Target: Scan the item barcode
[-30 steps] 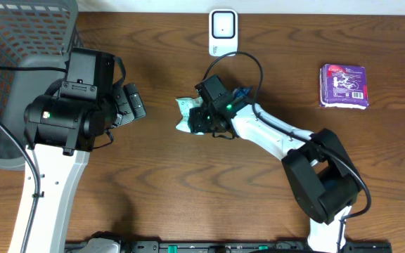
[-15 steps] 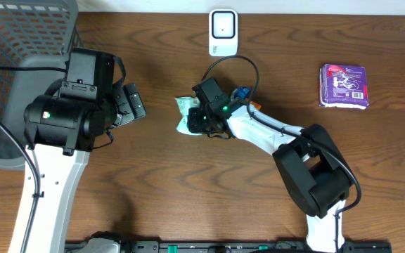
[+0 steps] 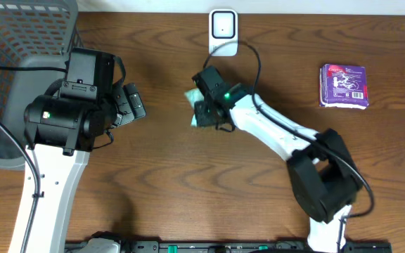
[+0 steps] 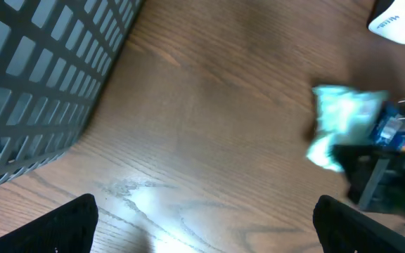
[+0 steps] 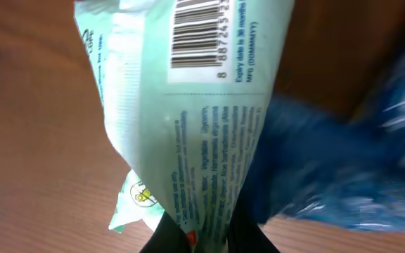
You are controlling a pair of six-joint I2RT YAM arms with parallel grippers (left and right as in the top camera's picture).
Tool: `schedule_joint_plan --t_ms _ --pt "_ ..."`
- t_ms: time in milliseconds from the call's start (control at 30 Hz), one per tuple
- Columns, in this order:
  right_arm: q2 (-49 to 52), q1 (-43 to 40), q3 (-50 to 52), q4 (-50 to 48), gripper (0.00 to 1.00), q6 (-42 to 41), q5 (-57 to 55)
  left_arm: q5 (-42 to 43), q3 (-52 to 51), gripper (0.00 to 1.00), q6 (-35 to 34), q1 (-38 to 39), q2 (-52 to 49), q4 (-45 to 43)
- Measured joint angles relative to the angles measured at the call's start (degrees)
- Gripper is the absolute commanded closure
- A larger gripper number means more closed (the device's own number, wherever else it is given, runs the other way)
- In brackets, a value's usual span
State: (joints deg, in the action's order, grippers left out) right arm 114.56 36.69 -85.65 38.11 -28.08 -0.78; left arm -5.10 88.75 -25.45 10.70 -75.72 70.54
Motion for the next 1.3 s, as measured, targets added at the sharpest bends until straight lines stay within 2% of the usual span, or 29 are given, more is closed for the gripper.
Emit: schedule_joint_plan --t_ms 267,567,867,1167,1300 --pt "-8.5 0.0 -5.1 4.1 0.99 4.1 -20.3 0.0 0.0 0.02 0.0 0.0 0.0 0.0" --pt "-8.7 -4.5 -4.2 10.4 0.99 7.6 -44.5 0.0 0.0 0.02 0.0 0.0 0.0 0.0" --pt "-3.5 -12.0 2.1 9.2 0.99 7.7 -51.1 0.0 0.0 0.02 0.0 0.0 0.0 0.0" --pt "5.2 -12.5 2.9 7.4 0.99 8.2 -56.0 0.0 0.0 0.02 0.0 0.0 0.0 0.0" --pt "9.8 -12.5 2.9 7.5 0.87 9.2 -60.0 0.0 0.0 0.02 0.0 0.0 0.0 0.0"
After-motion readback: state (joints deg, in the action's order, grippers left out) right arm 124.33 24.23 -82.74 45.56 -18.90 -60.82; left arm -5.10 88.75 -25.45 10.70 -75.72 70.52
